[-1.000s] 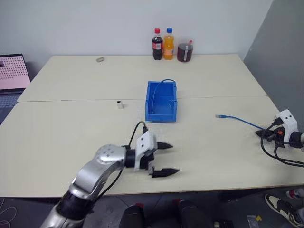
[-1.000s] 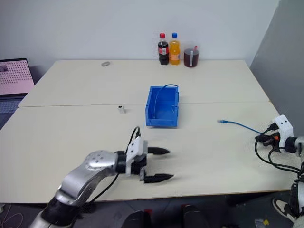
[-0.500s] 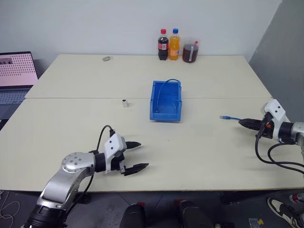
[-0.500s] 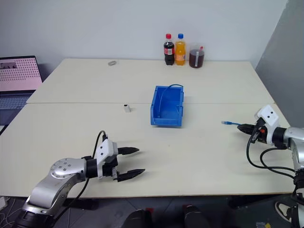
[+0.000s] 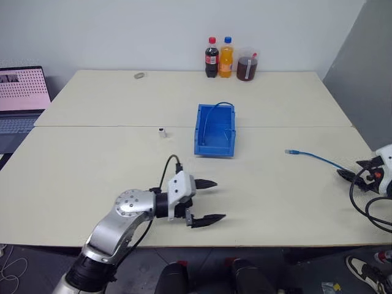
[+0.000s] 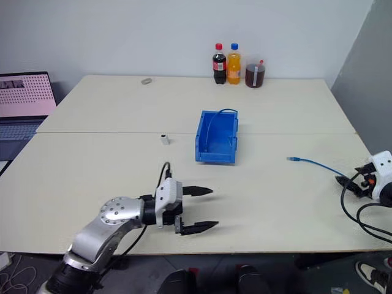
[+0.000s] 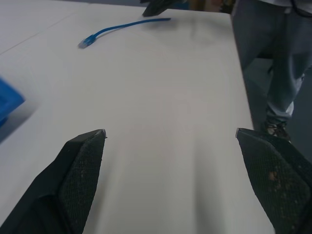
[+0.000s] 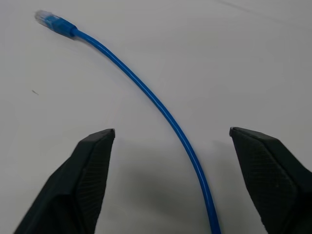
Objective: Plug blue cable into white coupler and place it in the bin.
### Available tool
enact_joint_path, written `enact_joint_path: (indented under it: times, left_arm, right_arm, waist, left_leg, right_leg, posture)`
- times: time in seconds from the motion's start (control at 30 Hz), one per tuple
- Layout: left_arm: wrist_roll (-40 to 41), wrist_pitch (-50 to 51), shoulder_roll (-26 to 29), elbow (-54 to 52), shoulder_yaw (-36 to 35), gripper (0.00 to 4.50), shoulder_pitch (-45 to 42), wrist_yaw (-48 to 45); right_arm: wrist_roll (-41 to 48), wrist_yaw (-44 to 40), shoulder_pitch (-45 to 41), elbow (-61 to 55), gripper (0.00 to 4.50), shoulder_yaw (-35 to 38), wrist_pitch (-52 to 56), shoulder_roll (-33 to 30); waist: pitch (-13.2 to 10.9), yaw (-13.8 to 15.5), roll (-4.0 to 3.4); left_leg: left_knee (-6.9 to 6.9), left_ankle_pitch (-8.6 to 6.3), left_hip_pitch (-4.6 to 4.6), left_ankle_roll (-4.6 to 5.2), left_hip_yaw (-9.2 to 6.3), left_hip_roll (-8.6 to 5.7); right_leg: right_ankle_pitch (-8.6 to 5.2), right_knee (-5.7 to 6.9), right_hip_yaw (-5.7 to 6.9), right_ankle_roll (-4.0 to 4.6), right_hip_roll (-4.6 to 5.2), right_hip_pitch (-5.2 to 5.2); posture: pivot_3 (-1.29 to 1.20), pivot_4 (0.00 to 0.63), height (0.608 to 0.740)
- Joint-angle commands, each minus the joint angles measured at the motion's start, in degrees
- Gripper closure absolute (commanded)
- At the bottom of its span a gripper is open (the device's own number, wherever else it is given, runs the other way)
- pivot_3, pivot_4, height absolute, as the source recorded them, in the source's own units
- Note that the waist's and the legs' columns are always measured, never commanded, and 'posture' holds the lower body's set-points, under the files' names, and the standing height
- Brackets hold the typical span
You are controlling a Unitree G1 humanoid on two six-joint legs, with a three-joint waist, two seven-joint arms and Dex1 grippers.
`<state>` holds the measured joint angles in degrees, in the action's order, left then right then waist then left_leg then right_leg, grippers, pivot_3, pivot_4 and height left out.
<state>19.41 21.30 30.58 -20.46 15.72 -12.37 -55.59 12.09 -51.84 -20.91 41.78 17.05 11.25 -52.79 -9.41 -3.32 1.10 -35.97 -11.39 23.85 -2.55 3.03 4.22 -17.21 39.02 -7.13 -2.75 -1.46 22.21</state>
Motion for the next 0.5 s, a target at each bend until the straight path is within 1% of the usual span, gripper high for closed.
enact_joint_path:
  times: [0.03,0.27,0.37,0.43,0.5]
  left_arm:
    - [-1.67,1.23,-1.84,-1.01,2.99,0.0,-4.47,0.67]
    - [-2.56,0.84,-3.77,4.73,4.18,0.0,-9.95,-0.6]
    - [-2.32,1.2,-4.7,5.7,4.27,0.0,-11.36,-0.93]
    - [-2.3,1.29,-5.08,6.2,4.3,0.0,-12.22,-1.2]
    - [-2.2,1.51,-5.27,6.35,4.23,0.0,-12.64,-1.36]
  right_arm:
    - [0.32,1.27,-1.54,4.84,0.09,1.93,1.74,-2.69]
    - [-1.97,1.96,-7.8,16.11,0.09,-1.08,3.32,-2.87]
    - [-3.11,2.21,-10.37,19.57,0.09,-1.79,2.19,-2.48]
    - [-3.78,2.01,-12.19,20.98,0.46,-2.65,1.83,-1.94]
    - [-4.25,0.75,-13.56,22.08,0.72,-3.58,2.02,-1.61]
  waist:
    - [0.0,-0.08,0.0]
    - [0.02,-1.18,-0.03]
    - [0.0,-1.38,0.0]
    - [0.0,-1.45,0.01]
    - [0.0,-1.61,0.01]
  left_leg:
    - [-0.01,0.0,0.0,0.0,0.0,-0.01]
    - [-0.01,0.0,-0.05,0.01,-0.04,-0.09]
    - [-0.03,0.0,-0.04,0.01,-0.11,-0.18]
    - [-0.04,0.0,-0.05,0.01,-0.13,-0.26]
    - [-0.04,0.0,-0.05,0.02,-0.15,-0.36]
  right_leg:
    - [0.0,0.0,-0.01,-0.01,0.0,0.0]
    - [0.01,0.0,-0.06,-0.02,0.0,-0.04]
    - [0.02,0.0,-0.04,-0.05,0.09,-0.09]
    - [0.02,-0.02,-0.03,-0.06,0.15,-0.12]
    - [0.03,-0.02,-0.06,-0.09,0.22,-0.13]
  posture:
    - [0.0,0.15,0.74]
    - [0.0,0.15,0.74]
    - [0.0,0.15,0.74]
    - [0.0,0.15,0.74]
    - [0.0,0.15,0.74]
